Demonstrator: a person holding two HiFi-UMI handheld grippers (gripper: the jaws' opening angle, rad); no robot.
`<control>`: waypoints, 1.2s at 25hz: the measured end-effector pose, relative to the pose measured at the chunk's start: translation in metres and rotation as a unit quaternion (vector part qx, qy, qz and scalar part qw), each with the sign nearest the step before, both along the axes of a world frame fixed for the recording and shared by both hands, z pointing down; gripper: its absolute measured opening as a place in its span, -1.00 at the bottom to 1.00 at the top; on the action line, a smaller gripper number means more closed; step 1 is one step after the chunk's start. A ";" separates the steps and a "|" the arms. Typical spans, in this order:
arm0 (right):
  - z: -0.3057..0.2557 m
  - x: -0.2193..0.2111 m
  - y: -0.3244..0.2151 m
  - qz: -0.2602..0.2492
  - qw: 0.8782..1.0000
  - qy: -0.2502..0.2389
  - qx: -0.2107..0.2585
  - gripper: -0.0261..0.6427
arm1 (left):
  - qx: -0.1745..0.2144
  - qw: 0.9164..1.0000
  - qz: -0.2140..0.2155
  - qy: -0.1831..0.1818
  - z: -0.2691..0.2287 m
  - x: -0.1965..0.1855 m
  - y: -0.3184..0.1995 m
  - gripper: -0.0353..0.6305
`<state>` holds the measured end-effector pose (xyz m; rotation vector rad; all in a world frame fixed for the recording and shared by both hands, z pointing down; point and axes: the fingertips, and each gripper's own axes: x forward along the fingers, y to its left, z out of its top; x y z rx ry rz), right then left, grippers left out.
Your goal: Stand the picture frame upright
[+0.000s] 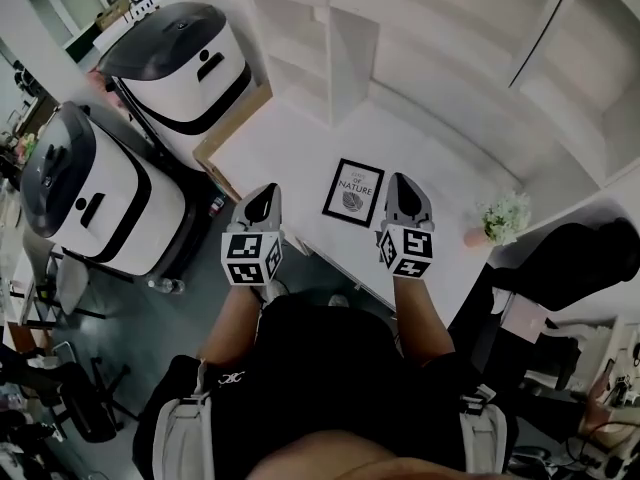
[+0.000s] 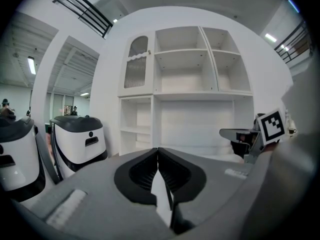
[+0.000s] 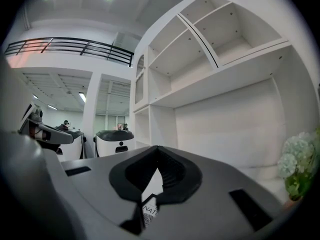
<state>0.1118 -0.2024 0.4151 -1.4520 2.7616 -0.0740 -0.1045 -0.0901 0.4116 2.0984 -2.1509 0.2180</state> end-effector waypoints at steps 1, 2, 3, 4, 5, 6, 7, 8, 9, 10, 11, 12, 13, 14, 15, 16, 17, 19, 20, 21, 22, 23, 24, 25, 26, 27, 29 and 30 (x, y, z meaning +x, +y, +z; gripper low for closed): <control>0.001 0.003 -0.001 0.009 1.000 0.002 -0.002 -0.92 | -0.001 1.000 0.008 0.001 0.001 0.000 -0.006 -0.84; 0.003 0.006 -0.003 0.019 1.000 0.003 -0.004 -0.92 | -0.001 1.000 0.018 0.003 0.002 0.000 -0.013 -0.84; 0.004 0.007 -0.005 0.028 1.000 0.005 -0.006 -0.92 | -0.002 1.000 0.028 0.004 0.004 -0.001 -0.021 -0.84; 0.005 0.006 -0.008 0.036 0.999 0.006 -0.008 -0.92 | -0.003 0.999 0.037 0.005 0.005 -0.003 -0.029 -0.84; 0.006 0.005 -0.012 0.043 0.999 0.007 -0.009 -0.92 | -0.005 0.999 0.045 0.006 0.007 -0.005 -0.037 -0.84; 0.007 0.005 -0.016 0.052 0.999 0.008 -0.011 -0.92 | -0.006 0.998 0.055 0.006 0.008 -0.007 -0.046 -0.84; 0.009 0.006 -0.021 0.063 0.998 0.007 -0.013 -0.92 | -0.007 0.998 0.066 0.006 0.009 -0.008 -0.054 -0.84; 0.010 0.007 -0.026 0.075 0.997 0.007 -0.016 -0.92 | -0.008 0.997 0.077 0.006 0.010 -0.009 -0.063 -0.84; 0.012 0.008 -0.031 0.088 0.996 0.008 -0.018 -0.92 | -0.009 0.996 0.089 0.007 0.011 -0.011 -0.071 -0.84; 0.013 0.008 -0.035 0.100 0.995 0.010 -0.019 -0.92 | -0.009 0.995 0.099 0.008 0.012 -0.014 -0.079 -0.84; 0.013 0.006 -0.038 0.109 0.994 0.013 -0.019 -0.92 | -0.010 0.994 0.108 0.010 0.013 -0.018 -0.087 -0.84; 0.013 0.003 -0.042 0.118 0.993 0.016 -0.018 -0.92 | -0.012 0.993 0.117 0.011 0.013 -0.023 -0.096 -0.84; 0.013 0.000 -0.045 0.127 0.992 0.021 -0.017 -0.92 | -0.015 0.992 0.126 0.012 0.015 -0.027 -0.104 -0.84; 0.013 -0.002 -0.048 0.137 0.990 0.024 -0.017 -0.92 | -0.019 0.990 0.137 0.012 0.016 -0.031 -0.113 -0.84; 0.013 -0.004 -0.051 0.146 0.989 0.024 -0.018 -0.92 | -0.022 0.989 0.147 0.012 0.017 -0.034 -0.121 -0.84; 0.014 -0.005 -0.055 0.156 0.987 0.024 -0.020 -0.92 | -0.024 0.987 0.157 0.011 0.018 -0.036 -0.129 -0.84; 0.015 -0.005 -0.058 0.164 0.986 0.024 -0.023 -0.92 | -0.026 0.986 0.166 0.011 0.019 -0.039 -0.137 -0.84; 0.018 -0.006 -0.065 0.179 0.983 0.023 -0.029 -0.92 | -0.027 0.983 0.181 0.012 0.020 -0.042 -0.152 -0.84; 0.019 -0.006 -0.069 0.186 0.982 0.020 -0.032 -0.92 | -0.028 0.982 0.187 0.012 0.020 -0.043 -0.159 -0.84; 0.020 -0.005 -0.072 0.194 0.980 0.016 -0.034 -0.92 | -0.029 0.981 0.193 0.012 0.021 -0.044 -0.165 -0.84; 0.020 -0.003 -0.074 0.201 0.979 0.010 -0.036 -0.92 | -0.031 0.980 0.198 0.012 0.022 -0.045 -0.170 -0.84; 0.022 -0.002 -0.076 0.206 0.978 0.002 -0.037 -0.92 | -0.031 0.979 0.203 0.013 0.023 -0.044 -0.174 -0.84; 0.022 0.000 -0.078 0.209 0.977 -0.006 -0.038 -0.92 | -0.031 0.977 0.208 0.015 0.023 -0.043 -0.177 -0.84; 0.023 0.000 -0.079 0.208 0.977 -0.013 -0.039 -0.92 | -0.029 0.976 0.215 0.018 0.022 -0.042 -0.180 -0.84; 0.023 0.000 -0.081 0.205 0.978 -0.018 -0.039 -0.92 | -0.028 0.974 0.222 0.020 0.021 -0.039 -0.183 -0.82; 0.024 -0.001 -0.083 0.199 0.979 -0.020 -0.039 -0.82 | -0.029 0.972 0.230 0.021 0.022 -0.037 -0.185 -0.68; 0.030 -0.003 -0.085 0.187 0.981 -0.016 -0.046 -0.59 | -0.033 0.970 0.242 0.018 0.026 -0.032 -0.188 -0.28; 0.034 -0.004 -0.086 0.183 0.982 -0.012 -0.054 -0.55 | -0.036 0.969 0.243 0.017 0.029 -0.031 -0.190 -0.26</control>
